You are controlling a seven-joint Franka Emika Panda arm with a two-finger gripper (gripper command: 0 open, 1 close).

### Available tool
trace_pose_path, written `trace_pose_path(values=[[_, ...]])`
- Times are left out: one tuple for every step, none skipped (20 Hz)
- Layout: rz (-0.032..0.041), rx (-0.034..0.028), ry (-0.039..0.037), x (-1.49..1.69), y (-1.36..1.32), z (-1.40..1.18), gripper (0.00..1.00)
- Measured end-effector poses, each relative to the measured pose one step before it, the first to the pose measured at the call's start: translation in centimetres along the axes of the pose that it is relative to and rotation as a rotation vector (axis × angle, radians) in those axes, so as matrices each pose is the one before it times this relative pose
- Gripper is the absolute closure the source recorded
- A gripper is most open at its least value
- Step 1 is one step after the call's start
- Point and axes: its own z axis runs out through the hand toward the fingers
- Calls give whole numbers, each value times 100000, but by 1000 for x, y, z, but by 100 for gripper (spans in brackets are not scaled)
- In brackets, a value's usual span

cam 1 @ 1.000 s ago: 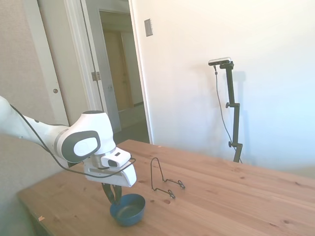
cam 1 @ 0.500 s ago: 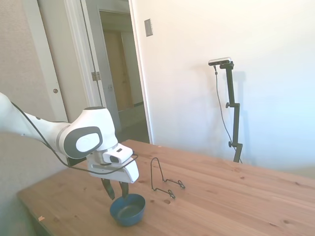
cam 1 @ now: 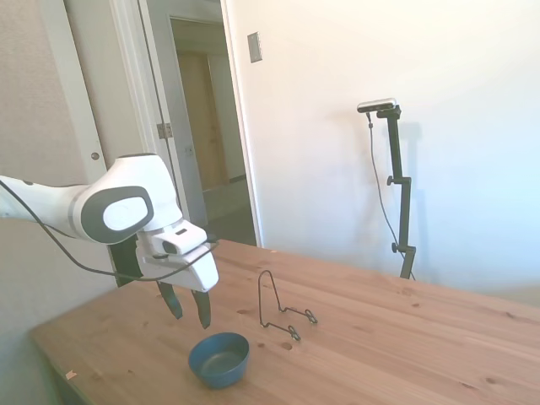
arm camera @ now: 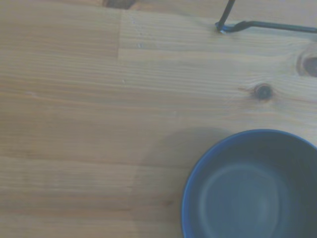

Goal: Unload the bowl

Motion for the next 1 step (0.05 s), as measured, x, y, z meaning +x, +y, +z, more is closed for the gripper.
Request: trace_pose_path(values=[[228,275,696,-414,-48,-533,0]])
